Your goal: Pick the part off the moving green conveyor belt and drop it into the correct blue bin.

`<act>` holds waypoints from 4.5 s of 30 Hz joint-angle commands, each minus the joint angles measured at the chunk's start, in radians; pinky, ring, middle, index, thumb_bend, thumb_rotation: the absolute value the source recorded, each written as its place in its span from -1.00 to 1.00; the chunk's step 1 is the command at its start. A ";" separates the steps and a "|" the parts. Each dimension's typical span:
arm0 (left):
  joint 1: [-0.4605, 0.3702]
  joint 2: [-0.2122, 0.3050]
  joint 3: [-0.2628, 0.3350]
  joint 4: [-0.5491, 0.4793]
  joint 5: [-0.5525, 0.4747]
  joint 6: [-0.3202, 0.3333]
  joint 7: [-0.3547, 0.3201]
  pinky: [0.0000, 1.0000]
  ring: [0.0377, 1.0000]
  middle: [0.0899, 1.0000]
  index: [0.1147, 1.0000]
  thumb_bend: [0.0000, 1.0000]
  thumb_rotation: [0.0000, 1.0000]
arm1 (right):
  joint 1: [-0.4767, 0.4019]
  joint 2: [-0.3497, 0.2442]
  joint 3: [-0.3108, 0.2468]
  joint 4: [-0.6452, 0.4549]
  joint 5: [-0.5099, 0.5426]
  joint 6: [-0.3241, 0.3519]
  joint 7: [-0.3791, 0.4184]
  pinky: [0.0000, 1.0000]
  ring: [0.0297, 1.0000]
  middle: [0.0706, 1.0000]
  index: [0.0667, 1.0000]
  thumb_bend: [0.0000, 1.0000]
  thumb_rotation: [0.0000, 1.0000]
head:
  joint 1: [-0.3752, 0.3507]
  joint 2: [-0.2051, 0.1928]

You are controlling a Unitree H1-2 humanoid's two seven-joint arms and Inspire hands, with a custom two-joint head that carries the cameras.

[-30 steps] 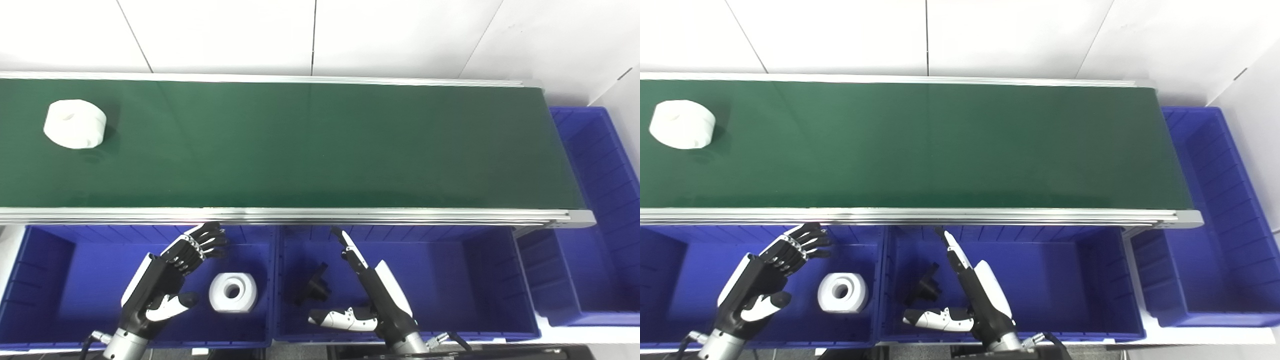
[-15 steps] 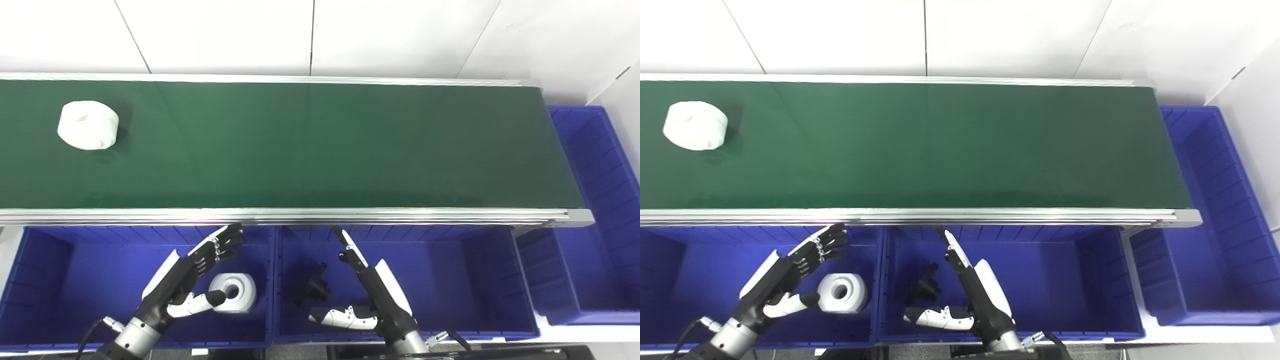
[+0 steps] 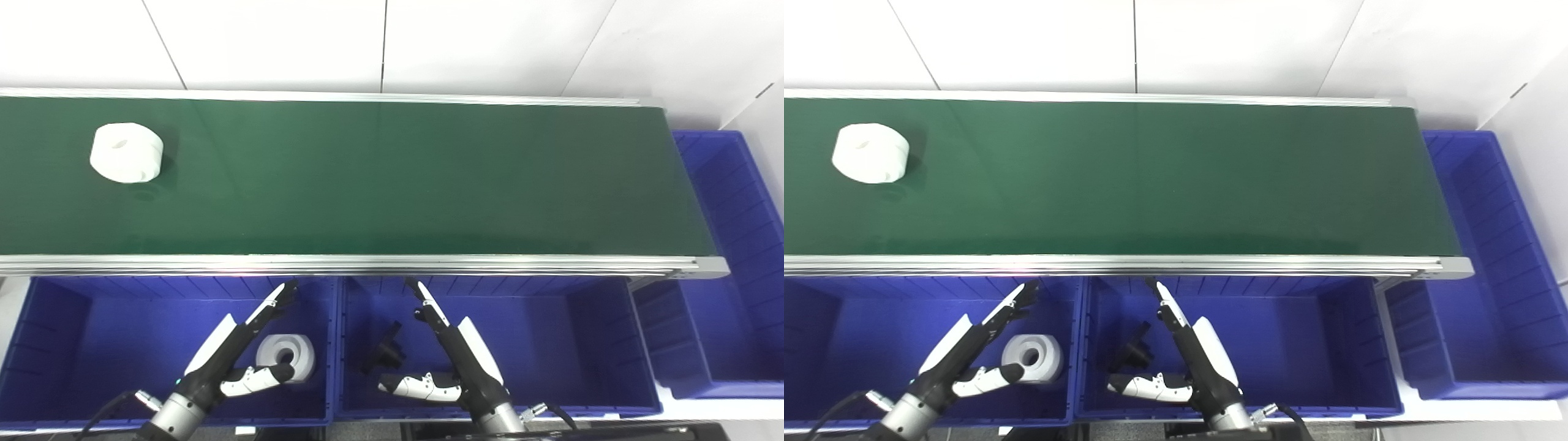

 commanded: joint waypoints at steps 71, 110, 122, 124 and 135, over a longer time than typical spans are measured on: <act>-0.561 0.082 0.178 -0.113 0.209 0.203 -0.041 0.70 0.83 0.90 0.92 0.54 -0.12 | -0.082 0.000 -0.025 0.132 0.045 -0.172 0.013 0.93 1.00 1.00 1.00 0.90 0.11 | 0.174 -0.075; -0.760 -0.074 0.194 0.325 0.454 0.344 -0.131 0.11 0.23 0.19 0.34 0.32 -0.97 | -0.076 -0.017 -0.035 0.099 0.086 -0.168 0.038 1.00 1.00 1.00 1.00 0.86 0.07 | 0.212 -0.039; -0.713 -0.107 0.215 0.311 0.412 0.226 -0.004 -0.17 -0.22 -0.10 -0.06 -0.01 -1.00 | -0.063 -0.014 -0.040 0.078 0.094 -0.154 0.046 1.00 1.00 1.00 1.00 0.86 0.08 | 0.207 -0.020; -0.699 -0.106 0.229 0.290 0.392 0.207 0.000 -0.15 -0.21 -0.12 -0.05 -0.01 -1.00 | -0.061 -0.013 -0.039 0.075 0.087 -0.153 0.045 1.00 1.00 1.00 1.00 0.86 0.10 | 0.207 -0.015; -0.560 -0.059 0.307 0.103 0.248 0.098 -0.034 -0.15 -0.21 -0.11 -0.05 0.00 -1.00 | -0.045 -0.001 -0.029 0.020 0.078 -0.116 0.058 1.00 1.00 1.00 1.00 0.87 0.14 | 0.144 0.084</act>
